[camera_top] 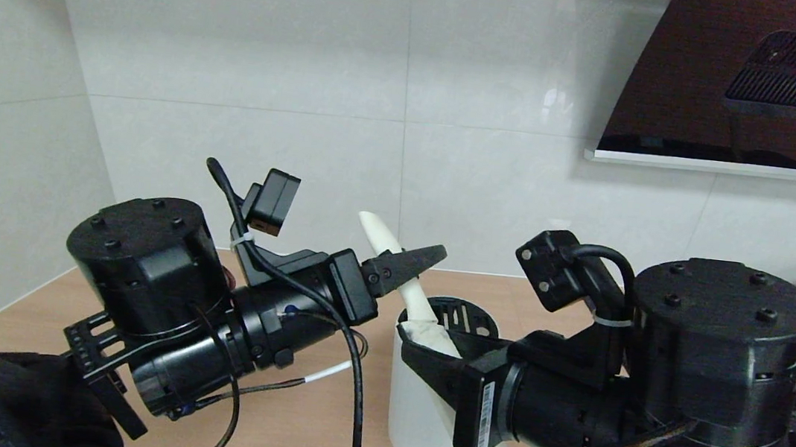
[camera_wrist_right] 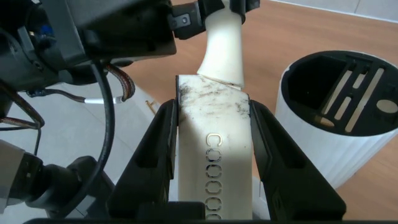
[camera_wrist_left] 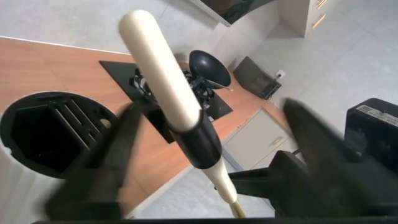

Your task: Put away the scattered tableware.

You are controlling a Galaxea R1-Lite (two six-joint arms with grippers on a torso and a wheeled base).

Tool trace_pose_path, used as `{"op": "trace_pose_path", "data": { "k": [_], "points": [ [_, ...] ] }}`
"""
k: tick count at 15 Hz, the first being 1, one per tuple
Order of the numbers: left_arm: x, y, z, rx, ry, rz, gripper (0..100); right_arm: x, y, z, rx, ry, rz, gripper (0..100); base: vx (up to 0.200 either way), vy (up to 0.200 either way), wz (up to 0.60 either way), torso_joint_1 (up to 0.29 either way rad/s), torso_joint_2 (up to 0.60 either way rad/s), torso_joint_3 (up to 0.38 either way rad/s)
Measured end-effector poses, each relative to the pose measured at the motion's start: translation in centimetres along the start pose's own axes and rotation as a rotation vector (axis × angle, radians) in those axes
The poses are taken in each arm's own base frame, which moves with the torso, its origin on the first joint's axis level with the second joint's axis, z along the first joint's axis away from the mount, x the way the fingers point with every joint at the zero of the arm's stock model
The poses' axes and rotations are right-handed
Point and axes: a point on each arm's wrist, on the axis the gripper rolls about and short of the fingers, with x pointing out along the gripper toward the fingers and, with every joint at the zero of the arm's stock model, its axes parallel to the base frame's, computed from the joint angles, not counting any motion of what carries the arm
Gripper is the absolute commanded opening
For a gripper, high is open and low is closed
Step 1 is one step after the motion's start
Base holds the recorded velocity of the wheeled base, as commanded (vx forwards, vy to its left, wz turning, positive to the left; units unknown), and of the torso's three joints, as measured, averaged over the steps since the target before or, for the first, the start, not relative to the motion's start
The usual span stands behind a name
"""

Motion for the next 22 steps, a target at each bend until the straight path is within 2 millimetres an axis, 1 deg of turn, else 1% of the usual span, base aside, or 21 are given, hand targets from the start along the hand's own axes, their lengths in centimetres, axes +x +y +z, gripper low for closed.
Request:
{"op": "trace_pose_path", "data": {
  "k": [11,12,16,19,20,22],
  "points": [
    [0.0,-0.2,-0.2,-0.004,0.016,-0.002,0,-0.1,-0.1,0.2,0.004,-0.006,-0.004,0,0.0,0.0,0.0,0.0,0.0,0.0],
    [0.0,-0.3,-0.2,-0.003,0.015,-0.005,0,-0.1,-0.1,0.2,0.005,-0.012,-0.003,100,0.0,0.0,0.0,0.0,0.0,0.0],
    [0.0,-0.6,-0.2,-0.004,0.021,0.005,0,-0.3,-0.1,0.5,0.008,-0.038,0.001,100,0.0,0.0,0.0,0.0,0.0,0.0],
    [-0.2,-1.2,0.5,-0.006,0.015,0.036,0,-1.2,-0.5,1.2,0.01,-0.068,-0.006,100,0.0,0.0,0.0,0.0,0.0,0.0],
    [-0.2,-1.5,1.0,0.008,0.004,0.066,0,-1.6,-1.0,1.7,0.012,-0.084,-0.019,100,0.0,0.0,0.0,0.0,0.0,0.0],
    [0.3,-2.5,2.6,0.097,-0.079,0.156,0,-2.7,-2.6,3.0,0.019,-0.129,-0.066,100,0.0,0.0,0.0,0.0,0.0,0.0]
  ]
}}
